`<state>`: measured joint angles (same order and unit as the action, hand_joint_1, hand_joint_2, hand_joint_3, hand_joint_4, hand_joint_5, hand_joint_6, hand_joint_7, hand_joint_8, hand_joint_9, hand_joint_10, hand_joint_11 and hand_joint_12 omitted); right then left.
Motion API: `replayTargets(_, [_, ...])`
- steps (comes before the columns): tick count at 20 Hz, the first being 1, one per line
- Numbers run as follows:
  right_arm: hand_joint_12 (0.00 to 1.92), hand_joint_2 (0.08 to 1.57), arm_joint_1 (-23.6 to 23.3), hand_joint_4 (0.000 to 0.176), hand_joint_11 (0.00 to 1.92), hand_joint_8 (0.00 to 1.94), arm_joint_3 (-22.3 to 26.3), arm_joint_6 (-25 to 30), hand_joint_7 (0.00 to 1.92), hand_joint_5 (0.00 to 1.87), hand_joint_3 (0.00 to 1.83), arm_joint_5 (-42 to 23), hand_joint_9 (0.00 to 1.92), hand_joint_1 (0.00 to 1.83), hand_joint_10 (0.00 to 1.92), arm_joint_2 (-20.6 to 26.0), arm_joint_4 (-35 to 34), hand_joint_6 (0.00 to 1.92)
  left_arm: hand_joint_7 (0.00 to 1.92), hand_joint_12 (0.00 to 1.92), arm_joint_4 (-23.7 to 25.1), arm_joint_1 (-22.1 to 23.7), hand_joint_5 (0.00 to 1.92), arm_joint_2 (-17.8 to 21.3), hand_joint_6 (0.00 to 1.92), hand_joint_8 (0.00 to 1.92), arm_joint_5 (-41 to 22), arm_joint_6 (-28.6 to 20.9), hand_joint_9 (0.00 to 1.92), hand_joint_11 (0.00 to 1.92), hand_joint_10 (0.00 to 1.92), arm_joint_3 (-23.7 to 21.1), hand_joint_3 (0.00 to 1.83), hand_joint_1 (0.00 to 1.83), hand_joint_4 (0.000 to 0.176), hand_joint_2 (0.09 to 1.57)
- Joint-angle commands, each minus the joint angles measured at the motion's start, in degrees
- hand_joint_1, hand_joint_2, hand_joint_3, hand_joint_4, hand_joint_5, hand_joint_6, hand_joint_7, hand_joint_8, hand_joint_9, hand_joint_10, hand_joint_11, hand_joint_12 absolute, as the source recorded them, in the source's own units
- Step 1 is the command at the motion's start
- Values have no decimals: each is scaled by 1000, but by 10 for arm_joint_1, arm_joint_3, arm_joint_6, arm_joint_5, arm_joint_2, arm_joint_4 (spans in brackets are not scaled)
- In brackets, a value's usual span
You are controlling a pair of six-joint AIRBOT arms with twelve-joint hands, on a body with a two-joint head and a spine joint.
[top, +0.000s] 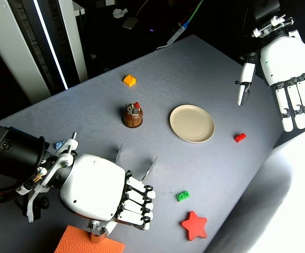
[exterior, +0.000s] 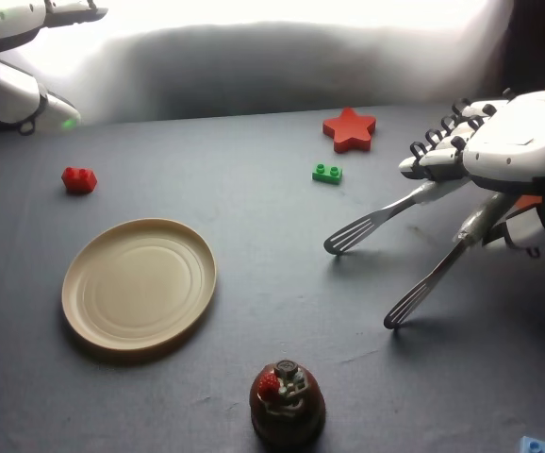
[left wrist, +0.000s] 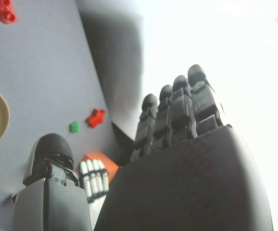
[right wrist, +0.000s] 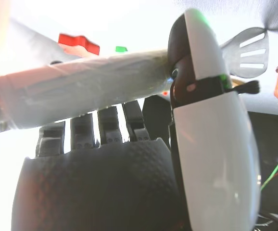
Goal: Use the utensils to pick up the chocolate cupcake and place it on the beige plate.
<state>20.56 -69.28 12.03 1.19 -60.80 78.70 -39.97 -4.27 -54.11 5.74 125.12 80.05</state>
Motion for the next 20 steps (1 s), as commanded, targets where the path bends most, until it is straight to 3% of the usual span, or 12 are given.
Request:
replayTargets(1, [577,1093,-6,0,0,5,-3,-8,226,237,0,10,221,1020,6,5,4,6,27,132,-2,9,64,6,1,2,-53,5,35,0,4,2,0,296,0,1128])
replayTargets(7, [817,1080,-13,0,0,16,-3,-10,354,333,0,12,338,1032,24,5,4,16,24,130,-2,10,69,6,2,1,-55,5,27,0,0,1,1,281,0,1133])
replayTargets(14, [900,1084,-13,0,0,8,1,-16,418,382,2,12,396,1001,19,5,4,6,33,180,-2,10,76,6,5,4,-55,5,36,0,3,1,0,317,0,1126])
replayTargets(20, [895,1075,-14,0,0,11,5,-18,434,404,0,12,408,1020,12,5,4,13,10,113,-2,10,59,5,1,0,-54,11,18,0,0,2,1,312,0,1127])
